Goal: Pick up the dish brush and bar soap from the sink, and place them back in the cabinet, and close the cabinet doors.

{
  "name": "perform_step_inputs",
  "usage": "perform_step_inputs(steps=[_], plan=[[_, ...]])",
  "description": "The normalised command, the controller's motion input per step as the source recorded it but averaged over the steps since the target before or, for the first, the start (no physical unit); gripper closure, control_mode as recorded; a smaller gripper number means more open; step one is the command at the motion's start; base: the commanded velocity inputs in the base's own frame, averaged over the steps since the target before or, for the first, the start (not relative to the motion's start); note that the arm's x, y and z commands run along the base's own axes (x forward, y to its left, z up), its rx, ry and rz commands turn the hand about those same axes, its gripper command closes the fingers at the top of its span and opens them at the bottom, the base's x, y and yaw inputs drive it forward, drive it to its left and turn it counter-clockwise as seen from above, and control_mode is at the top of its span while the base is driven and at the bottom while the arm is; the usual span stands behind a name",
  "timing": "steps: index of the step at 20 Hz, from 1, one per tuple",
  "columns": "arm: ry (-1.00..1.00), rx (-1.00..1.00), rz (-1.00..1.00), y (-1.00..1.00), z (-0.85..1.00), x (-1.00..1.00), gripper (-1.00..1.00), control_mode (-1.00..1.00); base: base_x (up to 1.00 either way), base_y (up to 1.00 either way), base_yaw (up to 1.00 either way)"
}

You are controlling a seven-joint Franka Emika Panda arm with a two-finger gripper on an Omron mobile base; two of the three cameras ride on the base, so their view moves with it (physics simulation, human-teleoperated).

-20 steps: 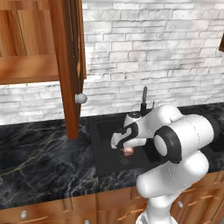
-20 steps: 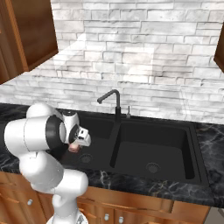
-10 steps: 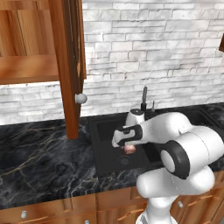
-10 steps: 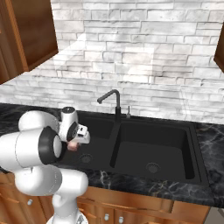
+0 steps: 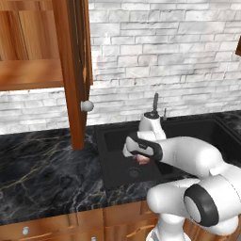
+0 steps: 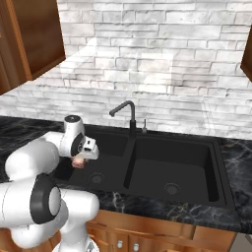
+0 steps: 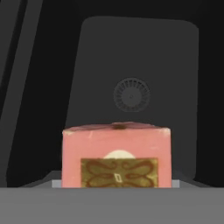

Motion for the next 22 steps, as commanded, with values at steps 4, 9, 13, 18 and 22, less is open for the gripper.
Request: perform_step_inputs(steps=[4,9,13,18,22], plan=[[-0.07,0.00,0.00,-0.18,0.17,-0.53,1.00,-1.00,0.00,0.00,0.00],[-0.06,0.00,0.00,-0.24,0.20,-0.42,1.00,-1.00,0.00,0.00,0.00],[-0.01,0.00,0.00,-0.17,0.40,-0.25,1.00,-1.00,0.00,0.00,0.00],[0.00,0.00,0.00,-0.08,0.45,-0.24,1.00,-1.00,0.00,0.00,0.00],[0.00,0.00,0.00,-0.05,0.47,-0.20,1.00,-1.00,0.00,0.00,0.00]])
